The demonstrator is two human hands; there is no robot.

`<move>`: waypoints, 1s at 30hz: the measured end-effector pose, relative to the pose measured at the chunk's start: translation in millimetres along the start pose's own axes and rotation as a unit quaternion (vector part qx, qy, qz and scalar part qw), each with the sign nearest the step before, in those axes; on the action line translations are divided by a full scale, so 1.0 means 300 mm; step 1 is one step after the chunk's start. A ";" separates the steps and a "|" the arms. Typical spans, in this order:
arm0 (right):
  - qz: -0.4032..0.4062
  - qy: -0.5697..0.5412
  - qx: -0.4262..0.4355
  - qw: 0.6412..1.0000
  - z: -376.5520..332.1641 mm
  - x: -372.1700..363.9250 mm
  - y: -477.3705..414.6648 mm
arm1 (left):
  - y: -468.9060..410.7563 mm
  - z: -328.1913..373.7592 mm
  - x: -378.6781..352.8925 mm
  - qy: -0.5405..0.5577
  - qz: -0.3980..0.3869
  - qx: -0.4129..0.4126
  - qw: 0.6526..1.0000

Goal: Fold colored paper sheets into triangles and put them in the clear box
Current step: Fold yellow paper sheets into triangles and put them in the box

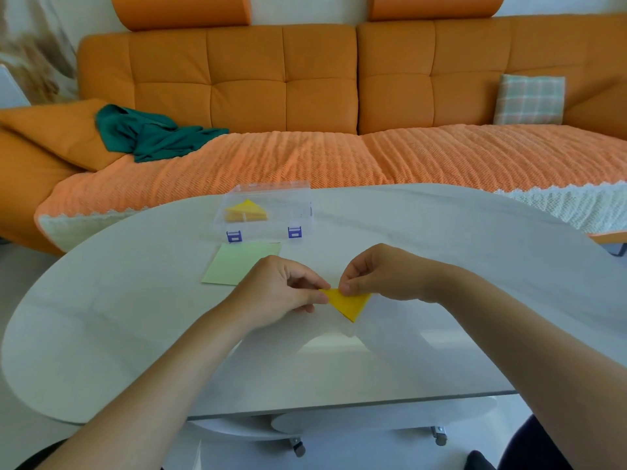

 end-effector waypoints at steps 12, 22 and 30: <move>0.057 -0.066 0.028 0.996 -0.022 0.014 0.002 | 0.008 0.013 -0.021 0.119 0.084 -0.017 0.989; 0.013 -0.116 0.024 0.993 -0.023 0.025 0.018 | 0.012 0.043 0.010 0.116 0.046 -0.024 0.992; 0.031 -0.101 0.019 0.994 -0.025 0.022 0.015 | 0.015 0.037 0.013 0.112 0.048 -0.003 0.993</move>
Point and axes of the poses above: each hand's wrist, its own y-axis away from the middle knuckle, its own x-axis out of the back of the hand, z = x × y, the point moved 3 cm from there along -y, towards the middle knuckle, and after that the axes turned 8 degrees about z, right-handed, at the moved point
